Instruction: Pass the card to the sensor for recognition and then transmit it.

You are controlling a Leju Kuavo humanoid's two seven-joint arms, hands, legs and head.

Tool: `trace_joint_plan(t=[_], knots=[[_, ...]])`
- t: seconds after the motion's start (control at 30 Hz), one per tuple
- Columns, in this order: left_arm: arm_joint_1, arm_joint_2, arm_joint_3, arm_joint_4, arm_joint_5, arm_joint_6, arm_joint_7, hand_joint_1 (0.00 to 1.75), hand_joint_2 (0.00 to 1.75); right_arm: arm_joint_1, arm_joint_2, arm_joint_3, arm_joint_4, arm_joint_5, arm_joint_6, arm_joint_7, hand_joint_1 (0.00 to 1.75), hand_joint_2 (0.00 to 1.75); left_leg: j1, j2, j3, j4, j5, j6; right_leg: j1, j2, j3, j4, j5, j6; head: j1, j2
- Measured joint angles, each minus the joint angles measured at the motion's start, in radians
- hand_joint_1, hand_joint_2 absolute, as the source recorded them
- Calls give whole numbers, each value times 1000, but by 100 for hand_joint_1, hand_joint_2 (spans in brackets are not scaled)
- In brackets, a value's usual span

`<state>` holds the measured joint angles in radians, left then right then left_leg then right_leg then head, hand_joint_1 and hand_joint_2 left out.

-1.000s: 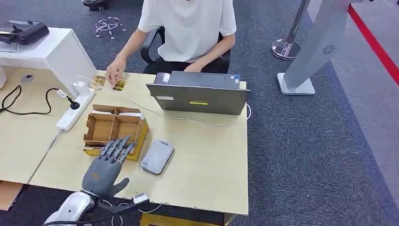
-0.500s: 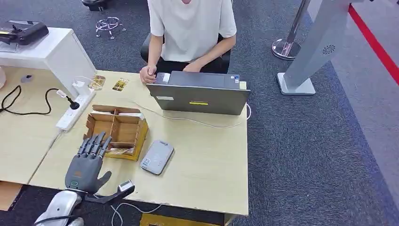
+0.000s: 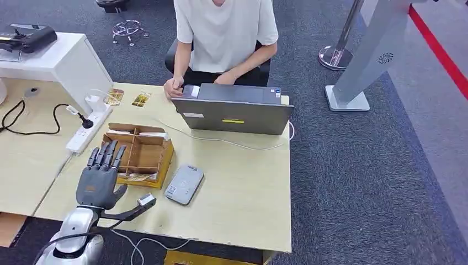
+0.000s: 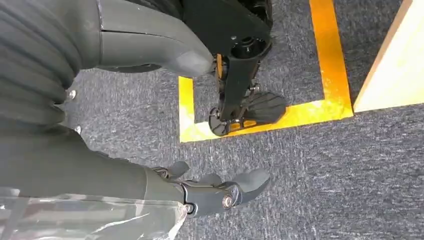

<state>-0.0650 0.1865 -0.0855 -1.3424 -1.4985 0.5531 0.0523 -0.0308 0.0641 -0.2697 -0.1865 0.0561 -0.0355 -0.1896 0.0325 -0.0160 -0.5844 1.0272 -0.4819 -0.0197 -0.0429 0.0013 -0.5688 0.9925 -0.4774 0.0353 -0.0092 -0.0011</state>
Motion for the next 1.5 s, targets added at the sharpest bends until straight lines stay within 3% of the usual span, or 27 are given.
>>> trace_joint_plan(t=[0.33, 0.97, 1.0, 1.17, 1.5], knots=[[-83, -42, -44, 69, -30, -13, 11, 0, 175, -3, 1, 0, 0, 14, 3, 2, 0, 175, 0, 0, 0, 0, 0, 0, 0, 1, 0, 0, 0, 0, 0, 0], [-94, -57, -69, 96, -32, -23, 13, 0, 175, -3, 2, 0, 0, 13, 3, 4, 0, 175, 0, 0, 0, 0, 0, 0, 0, 1, 0, 0, 0, 0, 0, 0], [-94, -57, -69, 96, -32, -23, 14, 175, 175, -3, 2, 0, 0, 13, 3, 4, 0, 175, 0, 0, 0, 0, 0, 0, 0, 1, 0, 0, 0, 0, 0, 0], [-93, -59, -96, 96, -29, -70, 27, 175, 175, -2, 2, 0, 0, 14, 5, 8, 0, 175, 0, 0, 0, 0, 0, 0, 0, 1, 0, 0, 0, 0, 0, 0], [-99, -56, -110, 96, -12, -81, 26, 175, 175, -2, 2, 0, 0, 15, 6, 9, 0, 175, 0, 0, 0, 0, 0, 0, 0, 1, 0, 0, 0, 0, 0, 0]])
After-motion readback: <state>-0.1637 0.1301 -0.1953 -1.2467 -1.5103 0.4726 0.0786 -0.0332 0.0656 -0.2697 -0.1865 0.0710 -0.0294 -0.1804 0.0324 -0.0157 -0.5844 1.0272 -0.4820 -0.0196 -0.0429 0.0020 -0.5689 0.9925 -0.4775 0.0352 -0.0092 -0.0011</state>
